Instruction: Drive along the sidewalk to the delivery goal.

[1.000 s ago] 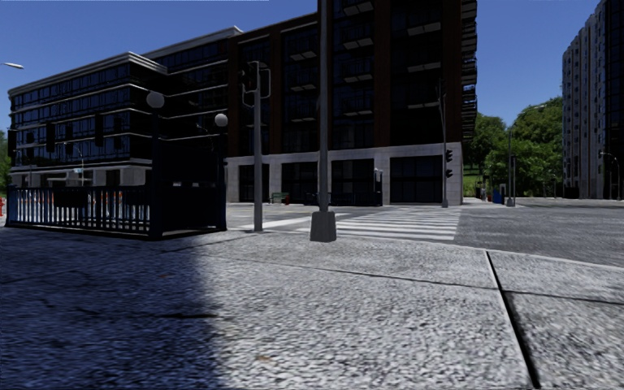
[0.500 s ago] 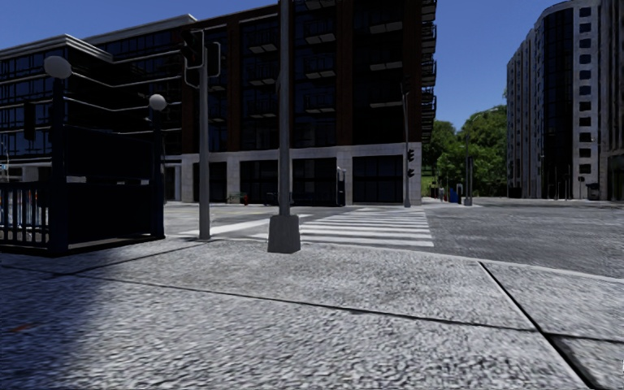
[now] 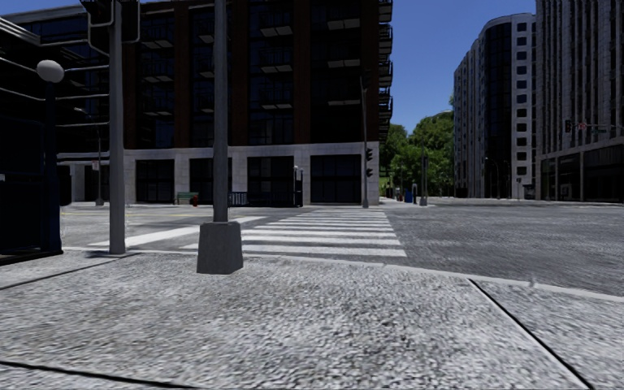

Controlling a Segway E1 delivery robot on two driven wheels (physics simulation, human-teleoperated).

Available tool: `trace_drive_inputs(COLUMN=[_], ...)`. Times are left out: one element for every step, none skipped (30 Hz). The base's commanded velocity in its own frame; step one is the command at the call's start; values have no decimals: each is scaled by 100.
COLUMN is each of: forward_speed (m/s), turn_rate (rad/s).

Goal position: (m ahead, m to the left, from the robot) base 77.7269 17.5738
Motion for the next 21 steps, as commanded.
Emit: trace_drive_inputs(forward_speed=[200, 200, 200, 200, 200, 200, 200, 200, 200, 200, 200, 200, 200, 200, 200, 200, 200, 200, 200, 200, 200], turn_rate=[0, 0, 0, 0, 0, 0, 0, 0, 0, 0, 0, 0, 0, 0, 0, 0, 0, 0, 0, 0, 0])
